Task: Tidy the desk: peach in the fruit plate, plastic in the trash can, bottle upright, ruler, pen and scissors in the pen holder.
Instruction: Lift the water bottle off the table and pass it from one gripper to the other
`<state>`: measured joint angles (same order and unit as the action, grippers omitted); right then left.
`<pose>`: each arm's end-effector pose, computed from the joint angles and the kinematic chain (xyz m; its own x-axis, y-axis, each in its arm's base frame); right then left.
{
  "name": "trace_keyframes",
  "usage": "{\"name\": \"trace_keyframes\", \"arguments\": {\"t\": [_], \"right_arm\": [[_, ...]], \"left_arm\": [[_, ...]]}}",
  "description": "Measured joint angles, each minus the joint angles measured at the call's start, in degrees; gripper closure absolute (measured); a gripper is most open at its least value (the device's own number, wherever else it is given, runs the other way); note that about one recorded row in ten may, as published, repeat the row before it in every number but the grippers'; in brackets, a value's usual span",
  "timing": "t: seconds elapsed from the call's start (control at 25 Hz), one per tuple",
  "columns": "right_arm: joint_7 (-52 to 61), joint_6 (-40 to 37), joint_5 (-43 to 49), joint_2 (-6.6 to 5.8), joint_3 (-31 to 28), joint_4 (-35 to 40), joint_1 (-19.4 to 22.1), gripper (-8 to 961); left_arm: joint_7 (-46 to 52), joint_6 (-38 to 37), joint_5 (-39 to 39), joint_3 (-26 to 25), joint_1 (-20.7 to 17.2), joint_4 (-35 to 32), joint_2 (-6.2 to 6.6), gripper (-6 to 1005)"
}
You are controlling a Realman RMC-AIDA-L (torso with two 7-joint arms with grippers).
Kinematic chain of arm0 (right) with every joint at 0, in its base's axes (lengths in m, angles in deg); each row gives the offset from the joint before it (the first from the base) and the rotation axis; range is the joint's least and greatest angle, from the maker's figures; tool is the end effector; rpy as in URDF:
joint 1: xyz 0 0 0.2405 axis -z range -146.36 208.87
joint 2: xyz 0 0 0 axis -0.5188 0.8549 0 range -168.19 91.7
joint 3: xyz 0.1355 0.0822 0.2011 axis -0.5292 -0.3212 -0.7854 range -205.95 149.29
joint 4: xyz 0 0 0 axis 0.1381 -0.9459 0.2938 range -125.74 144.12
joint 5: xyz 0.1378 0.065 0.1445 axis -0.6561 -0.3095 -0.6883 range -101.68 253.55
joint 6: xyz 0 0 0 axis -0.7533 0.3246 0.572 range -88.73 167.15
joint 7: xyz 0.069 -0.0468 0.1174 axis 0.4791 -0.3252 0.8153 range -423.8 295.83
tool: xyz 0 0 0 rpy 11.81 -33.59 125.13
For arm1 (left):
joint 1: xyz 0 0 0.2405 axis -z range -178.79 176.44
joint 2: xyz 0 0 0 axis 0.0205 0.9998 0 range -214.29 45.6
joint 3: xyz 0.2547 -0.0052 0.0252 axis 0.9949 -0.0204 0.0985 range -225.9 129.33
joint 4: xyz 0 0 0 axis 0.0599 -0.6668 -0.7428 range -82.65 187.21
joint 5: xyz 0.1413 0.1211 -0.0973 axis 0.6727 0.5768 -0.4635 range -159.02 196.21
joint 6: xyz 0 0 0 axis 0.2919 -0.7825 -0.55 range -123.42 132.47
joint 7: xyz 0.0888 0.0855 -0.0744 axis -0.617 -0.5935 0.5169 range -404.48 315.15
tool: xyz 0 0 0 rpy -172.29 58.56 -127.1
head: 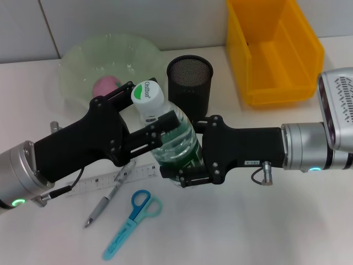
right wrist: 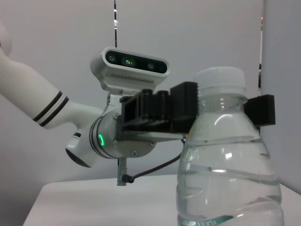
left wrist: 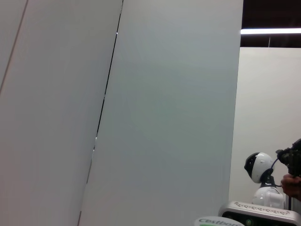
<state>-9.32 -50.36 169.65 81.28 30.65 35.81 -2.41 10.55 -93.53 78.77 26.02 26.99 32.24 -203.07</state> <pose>0.2109 0.3182 -0.0492 0.7985 0.0140 -0.6018 -0.0884 -0.9862 -0.1403 -0.2061 0.2920 -0.0298 0.4816 0.0743 0.8732 0.2719 -0.9599 -0.0682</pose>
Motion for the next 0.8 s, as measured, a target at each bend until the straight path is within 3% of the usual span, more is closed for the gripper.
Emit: {"name": "trace_keyframes", "arguments": {"t": [0.12,0.32,0.8], "right_arm": [[0.00,-0.51,-0.03,0.00,0.00,0.00,0.02,133],[0.01,-0.65,-0.03,0.00,0.00,0.00,0.03,131],[0.02,-1.29,-0.04,0.00,-0.01,0.01,0.18,127]], "left_arm": [[0.22,-0.04,0.01,-0.10,0.02,0.00,0.05,245],[0.50,-0.12,0.00,-0.31,-0.16,0.00,0.07,443],[0.49,-0.23,-0.03,-0.41,0.05,-0.20,0.16,524]]}}
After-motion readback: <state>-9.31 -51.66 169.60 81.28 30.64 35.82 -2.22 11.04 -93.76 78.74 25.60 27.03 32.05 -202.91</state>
